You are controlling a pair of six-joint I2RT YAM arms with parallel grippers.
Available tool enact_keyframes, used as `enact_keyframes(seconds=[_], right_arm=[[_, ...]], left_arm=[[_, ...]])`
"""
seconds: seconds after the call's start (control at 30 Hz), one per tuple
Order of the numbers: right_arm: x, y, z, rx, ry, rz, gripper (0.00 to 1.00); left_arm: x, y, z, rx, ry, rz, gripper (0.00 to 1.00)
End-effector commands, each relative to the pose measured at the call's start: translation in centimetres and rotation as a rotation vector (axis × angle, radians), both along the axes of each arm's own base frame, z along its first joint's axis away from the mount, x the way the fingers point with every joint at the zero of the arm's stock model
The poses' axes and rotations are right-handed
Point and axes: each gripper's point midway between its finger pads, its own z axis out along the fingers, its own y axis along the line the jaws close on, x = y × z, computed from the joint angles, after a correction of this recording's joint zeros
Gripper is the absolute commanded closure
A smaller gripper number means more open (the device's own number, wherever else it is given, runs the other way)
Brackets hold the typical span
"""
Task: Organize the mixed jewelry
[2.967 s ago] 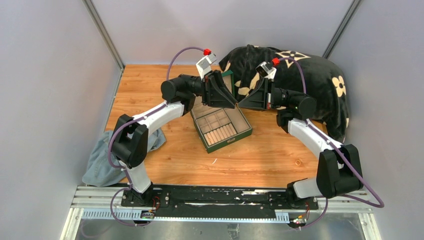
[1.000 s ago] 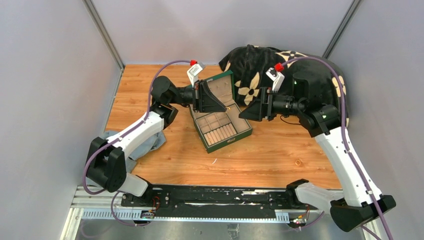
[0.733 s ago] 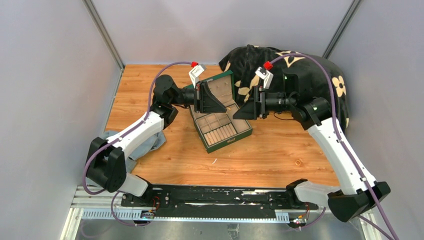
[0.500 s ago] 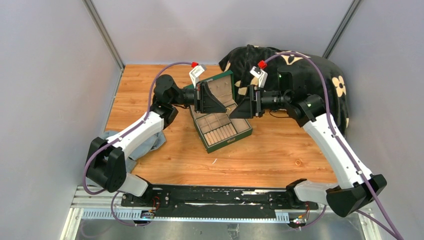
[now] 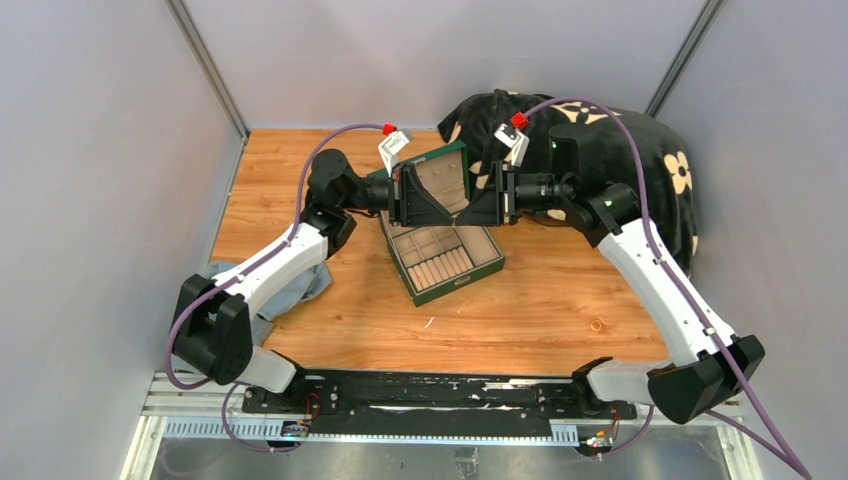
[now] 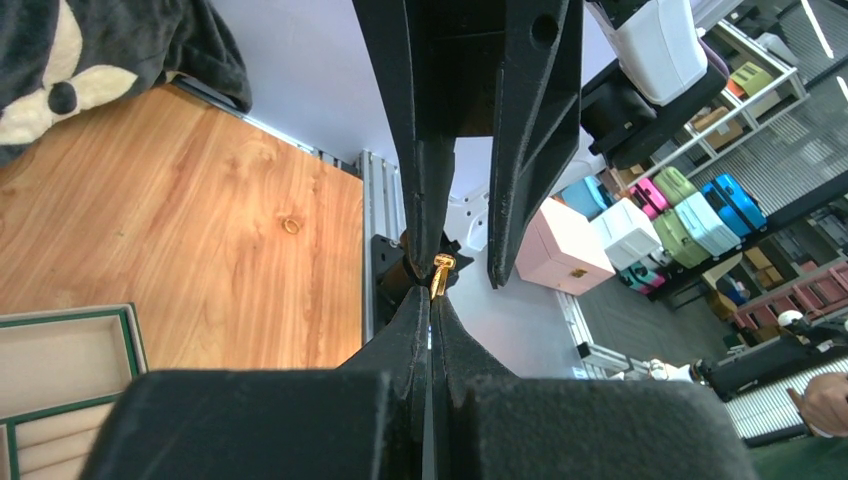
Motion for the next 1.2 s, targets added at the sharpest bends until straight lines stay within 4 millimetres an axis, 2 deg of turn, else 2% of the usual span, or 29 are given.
enact_keyframes(seconds=[0.0, 0.23, 0.33, 0.5, 0.53, 0.63, 0.7, 0.77, 0.83, 0.9, 0.93, 0.97, 1.03, 1.17], right_arm=[[-0.2, 0.7, 1.4, 0.034, -0.033, 0.031, 0.66], [0.1, 0.9, 0.9, 0.022, -0.022, 0.025, 0.84], [0.2, 0.9, 0.8, 0.018, -0.023, 0.018, 0.98], [0.7, 0.4, 0.0, -0.022, -0.029, -0.027, 1.0], [0.8, 0.2, -0.1, -0.03, -0.034, -0.04, 1.0], [0.8, -0.1, -0.2, -0.04, -0.045, -0.066, 1.0], [0.7, -0.4, -0.2, -0.042, -0.055, -0.076, 1.0], [0.5, -0.7, -0.2, -0.045, -0.068, -0.092, 1.0], [0.4, -1.3, 0.0, -0.05, -0.084, -0.116, 1.0], [0.6, -2.1, -0.5, -0.078, -0.093, -0.164, 1.0], [0.7, -2.6, -1.0, -0.106, -0.098, -0.19, 1.0], [0.9, -3.3, -1.6, -0.147, -0.11, -0.225, 1.0], [1.4, -4.5, -3.3, -0.227, -0.105, -0.287, 1.0], [2.0, -5.6, -7.9, -0.404, -0.096, -0.345, 1.0]], left_arm=[[-0.7, 0.2, 1.2, -0.014, -0.043, -0.012, 1.0], [-0.7, 0.2, 1.2, -0.013, -0.047, -0.02, 1.0], [-0.7, 0.2, 1.2, -0.013, -0.049, -0.021, 1.0], [-0.7, 0.2, 1.0, -0.014, -0.072, -0.017, 1.0], [-0.6, 0.2, 1.0, -0.014, -0.075, -0.013, 0.97], [-0.2, 0.1, 0.9, -0.016, -0.07, 0.007, 0.7], [0.0, 0.2, 1.1, -0.023, -0.079, 0.028, 0.56], [0.5, 0.3, 0.9, -0.01, -0.099, 0.061, 0.48], [1.3, 0.5, 0.2, 0.041, -0.117, 0.116, 0.4], [2.5, 1.3, -2.4, 0.204, -0.081, 0.209, 0.32], [3.3, 2.0, -3.3, 0.294, -0.117, 0.267, 0.28], [3.9, 2.8, -3.3, 0.364, -0.147, 0.306, 0.28], [5.1, 4.6, -4.6, 0.504, -0.166, 0.395, 0.27], [6.2, 7.5, -4.3, 0.62, -0.209, 0.551, 0.27]])
